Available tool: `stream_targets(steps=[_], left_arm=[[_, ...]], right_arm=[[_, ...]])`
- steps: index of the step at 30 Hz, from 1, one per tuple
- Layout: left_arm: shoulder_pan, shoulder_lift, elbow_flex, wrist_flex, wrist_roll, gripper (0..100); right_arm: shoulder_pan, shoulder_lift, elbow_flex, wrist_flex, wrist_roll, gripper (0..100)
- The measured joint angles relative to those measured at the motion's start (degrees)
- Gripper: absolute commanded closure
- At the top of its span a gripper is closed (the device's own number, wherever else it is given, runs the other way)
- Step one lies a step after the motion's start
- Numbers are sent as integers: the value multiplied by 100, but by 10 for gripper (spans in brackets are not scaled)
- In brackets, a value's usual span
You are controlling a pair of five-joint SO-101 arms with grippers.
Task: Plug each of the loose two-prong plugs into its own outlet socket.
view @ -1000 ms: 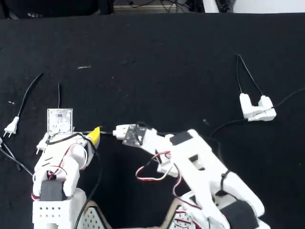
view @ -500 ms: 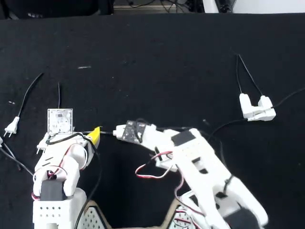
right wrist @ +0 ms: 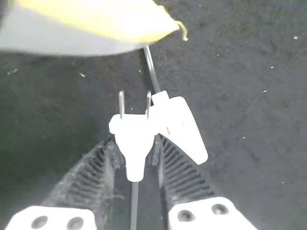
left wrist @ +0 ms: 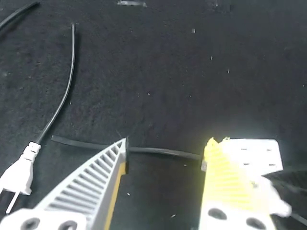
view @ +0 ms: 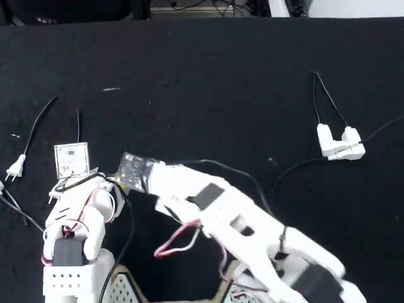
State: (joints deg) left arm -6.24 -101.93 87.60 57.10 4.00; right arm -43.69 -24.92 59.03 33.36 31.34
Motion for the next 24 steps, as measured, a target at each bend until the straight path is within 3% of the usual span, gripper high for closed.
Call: stream_targets(steps=[6,15,24], left_arm=[[176,0,0,18,44,737],[695,0,0,9,-360,737],[712,-70,0,-18,-396,737]], right_arm=[[0,668,-457,-141,-651,988],[0,668,-501,-176,-844,988],[9,-501,44,-176,-1020,988]])
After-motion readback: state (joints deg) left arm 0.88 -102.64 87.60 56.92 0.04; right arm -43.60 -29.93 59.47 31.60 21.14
